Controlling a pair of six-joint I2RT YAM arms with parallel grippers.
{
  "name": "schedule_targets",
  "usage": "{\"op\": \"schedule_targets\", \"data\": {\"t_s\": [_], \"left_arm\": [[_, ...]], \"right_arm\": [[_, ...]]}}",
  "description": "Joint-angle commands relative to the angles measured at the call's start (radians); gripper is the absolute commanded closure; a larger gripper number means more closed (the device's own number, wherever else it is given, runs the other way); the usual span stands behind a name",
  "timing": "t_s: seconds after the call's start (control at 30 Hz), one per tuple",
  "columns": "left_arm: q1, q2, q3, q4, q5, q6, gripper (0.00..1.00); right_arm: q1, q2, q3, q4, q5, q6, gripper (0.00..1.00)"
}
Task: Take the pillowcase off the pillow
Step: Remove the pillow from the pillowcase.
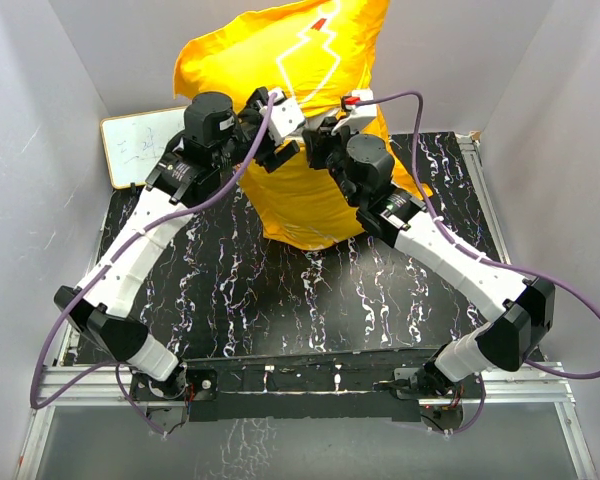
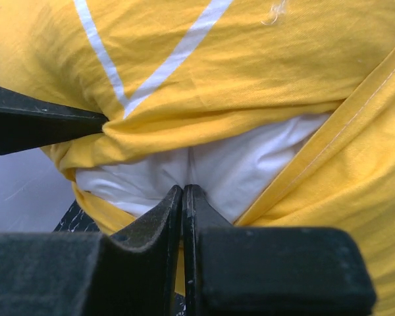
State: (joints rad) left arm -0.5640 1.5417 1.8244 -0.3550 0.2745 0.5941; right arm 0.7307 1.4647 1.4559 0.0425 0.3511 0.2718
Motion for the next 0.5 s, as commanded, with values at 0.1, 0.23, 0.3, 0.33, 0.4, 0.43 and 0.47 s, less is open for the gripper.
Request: {"op": "schedule_targets", "data": {"t_s": [0.1,0.23,0.3,0.33,0.4,0.43,0.47], "left_arm": [[-0.021,-0.110,-0.197,0.311,-0.086,0.204,0.38],[-0.025,-0.147,-0.285,0.496,-0.111,0.325,0.45],[-0.025,-0.145,-0.292,0.542,-0.131,0.365,0.48],[-0.025,-0.143,-0.298,0.567,-0.146,0.389,0.48],[-0.025,-0.136,-0.312,0.629,-0.183,0.442,0.49],[-0.025,-0.133,-0.318,0.660,-0.202,0.468,0.49],[-0.025,-0.129,-0.319,0.693,-0.221,0.492,0.48]], "right_arm": [[-0.004,-0.017,-0.055,-0.058,-0.031,0.025,0.92],[-0.005,-0.024,-0.088,-0.058,-0.030,0.034,0.92],[-0.005,-0.026,-0.101,-0.061,-0.031,0.041,0.92],[-0.004,-0.028,-0.108,-0.063,-0.031,0.044,0.92],[-0.005,-0.032,-0.124,-0.069,-0.029,0.051,0.92],[-0.005,-0.034,-0.131,-0.072,-0.028,0.054,0.92],[-0.004,-0.038,-0.139,-0.075,-0.025,0.056,0.92]]}}
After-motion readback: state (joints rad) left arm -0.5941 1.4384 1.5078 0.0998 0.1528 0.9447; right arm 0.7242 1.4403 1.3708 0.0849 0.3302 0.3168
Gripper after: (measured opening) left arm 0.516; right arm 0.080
